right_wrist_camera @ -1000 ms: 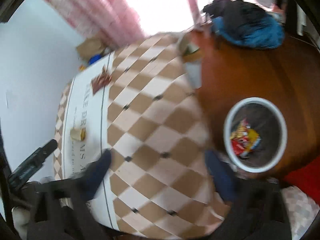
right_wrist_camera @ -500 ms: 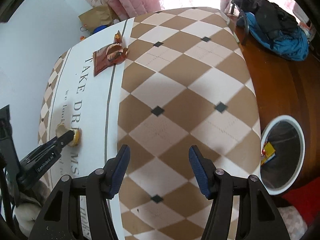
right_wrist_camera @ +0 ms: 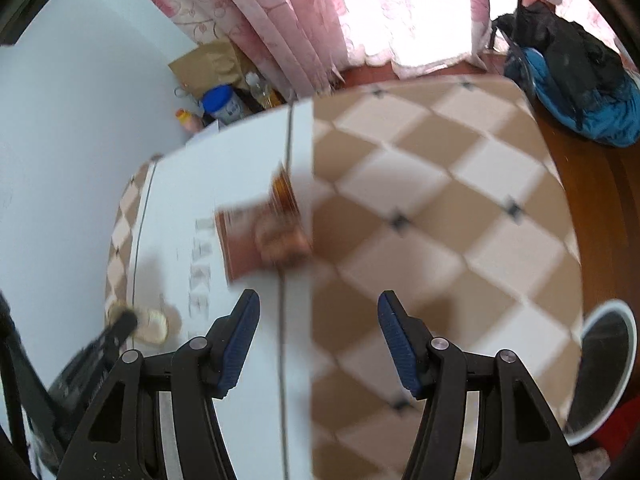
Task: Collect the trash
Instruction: 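Grasp the banana peel with the left tool while the right tool grasps the brown snack wrapper, then carry the banana peel and brown wrapper over the bin and release both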
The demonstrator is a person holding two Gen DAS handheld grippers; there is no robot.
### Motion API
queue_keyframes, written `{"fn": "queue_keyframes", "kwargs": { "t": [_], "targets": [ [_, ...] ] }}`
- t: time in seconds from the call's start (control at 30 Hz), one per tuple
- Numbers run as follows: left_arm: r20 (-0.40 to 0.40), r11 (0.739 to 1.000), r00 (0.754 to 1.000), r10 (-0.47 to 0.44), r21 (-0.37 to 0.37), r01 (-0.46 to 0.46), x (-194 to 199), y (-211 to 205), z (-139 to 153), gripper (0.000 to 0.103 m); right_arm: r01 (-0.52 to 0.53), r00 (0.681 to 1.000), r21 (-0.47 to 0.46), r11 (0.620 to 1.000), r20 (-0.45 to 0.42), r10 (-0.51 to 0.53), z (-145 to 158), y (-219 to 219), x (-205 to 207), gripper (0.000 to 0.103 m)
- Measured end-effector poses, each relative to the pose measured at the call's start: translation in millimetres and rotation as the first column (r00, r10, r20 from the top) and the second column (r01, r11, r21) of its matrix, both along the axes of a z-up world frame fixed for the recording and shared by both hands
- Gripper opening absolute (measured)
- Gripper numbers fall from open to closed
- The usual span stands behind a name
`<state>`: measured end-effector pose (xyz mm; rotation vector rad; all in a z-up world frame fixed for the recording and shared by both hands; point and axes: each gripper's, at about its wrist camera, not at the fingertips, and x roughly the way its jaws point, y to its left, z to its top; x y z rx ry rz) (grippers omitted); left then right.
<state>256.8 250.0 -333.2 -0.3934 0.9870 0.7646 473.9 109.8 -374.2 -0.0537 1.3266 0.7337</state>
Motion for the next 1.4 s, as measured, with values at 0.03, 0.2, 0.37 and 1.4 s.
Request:
{"fn": "queue_keyframes", "kwargs": {
  "t": [0.03, 0.2, 0.37, 1.4],
  "targets": [
    [-0.008, 1.0, 1.0, 0.002, 0.011, -0.002, 3, 4, -1, 0.005, -0.002, 1.0, -0.005, 1.0, 0.006, 0.002, -2, 10, 6, 0.064],
    [-0.034, 0.999, 0.999, -0.001, 0.037, 0.002, 9, 9, -10, 0.005, -0.006, 1.0, -0.026, 1.0, 0.007, 0.006, -15, 44, 21, 0.064],
    [-0.048, 0.998, 0.999, -0.002, 0.059, 0.005, 8, 8, -9, 0.005, -0.042, 0.999, -0.039, 0.998, 0.033, 0.044, -20, 59, 20, 0.045],
    [0.227, 0.909, 0.881, -0.414, 0.16, 0.386, 25, -278, 180, 0.005, 0.2, 0.939, 0.203, 0.958, 0.239, -0.247, 173, -316, -41, 0.012]
  ]
}}
